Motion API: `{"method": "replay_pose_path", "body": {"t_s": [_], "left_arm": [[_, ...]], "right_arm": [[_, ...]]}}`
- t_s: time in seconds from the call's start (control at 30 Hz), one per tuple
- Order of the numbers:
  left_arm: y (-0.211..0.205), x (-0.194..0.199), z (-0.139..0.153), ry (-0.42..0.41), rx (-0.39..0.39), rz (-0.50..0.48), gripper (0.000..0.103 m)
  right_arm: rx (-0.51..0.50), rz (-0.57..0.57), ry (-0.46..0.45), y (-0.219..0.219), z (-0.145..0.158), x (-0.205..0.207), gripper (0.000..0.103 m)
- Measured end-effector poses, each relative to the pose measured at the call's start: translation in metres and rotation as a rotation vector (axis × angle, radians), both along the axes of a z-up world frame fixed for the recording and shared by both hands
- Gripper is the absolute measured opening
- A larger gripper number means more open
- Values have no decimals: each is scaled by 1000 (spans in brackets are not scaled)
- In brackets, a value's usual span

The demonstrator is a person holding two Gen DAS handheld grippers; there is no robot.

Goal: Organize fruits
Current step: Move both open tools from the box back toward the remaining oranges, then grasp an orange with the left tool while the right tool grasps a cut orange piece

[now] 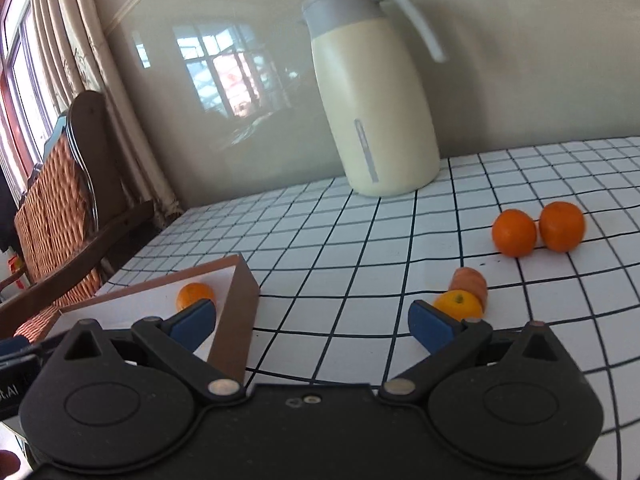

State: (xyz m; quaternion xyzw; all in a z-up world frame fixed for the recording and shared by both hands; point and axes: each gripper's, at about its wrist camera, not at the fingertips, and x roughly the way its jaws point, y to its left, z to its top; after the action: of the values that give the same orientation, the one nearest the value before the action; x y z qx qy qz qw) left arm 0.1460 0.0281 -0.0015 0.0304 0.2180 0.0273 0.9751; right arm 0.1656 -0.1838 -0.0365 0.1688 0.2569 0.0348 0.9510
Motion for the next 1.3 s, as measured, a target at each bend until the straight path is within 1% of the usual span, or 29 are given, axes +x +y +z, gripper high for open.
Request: {"method": "replay_pose_path", "body": {"t_s": [0.1,0.13,0.23,0.33,0.53,0.63,0.8,0.87,1.0,1.13,1.2,1.3], "left_arm": [[-9,4,-1,3,-1,-8,103],[-12,4,-1,4,-1,-13,103],[-25,6,-3,3,6,-36,103],[-41,7,-5,7,8,-70,103],[-73,6,-10,9,25,-129,103],[-86,5,-11,14,23,-154,103],[-106,4,-16,19,34,-186,103],[-112,5,-17,25,33,-195,103],[-118,5,-19,28,36,-205,103],[-120,4,-20,26,54,-201,103],[-118,5,-20,26,63,-192,103],[-112,6,-19,24,68,-178,103]], "right_arm": [[0,-10,18,-9,-1,2,96],[-10,-18,11,-10,-1,-1,96],[-73,-75,-17,-17,2,-18,97],[-116,-123,-14,-31,3,-31,97],[-120,-242,35,-77,0,-44,97],[-121,-293,40,-95,0,-50,97],[-162,-326,38,-108,0,-57,97],[-163,-331,35,-112,1,-59,97],[-116,-286,-19,-111,8,-64,97],[-24,-147,-71,-102,12,-63,97],[-14,-99,-87,-93,15,-62,97],[-16,-56,-73,-80,14,-53,96]]}}
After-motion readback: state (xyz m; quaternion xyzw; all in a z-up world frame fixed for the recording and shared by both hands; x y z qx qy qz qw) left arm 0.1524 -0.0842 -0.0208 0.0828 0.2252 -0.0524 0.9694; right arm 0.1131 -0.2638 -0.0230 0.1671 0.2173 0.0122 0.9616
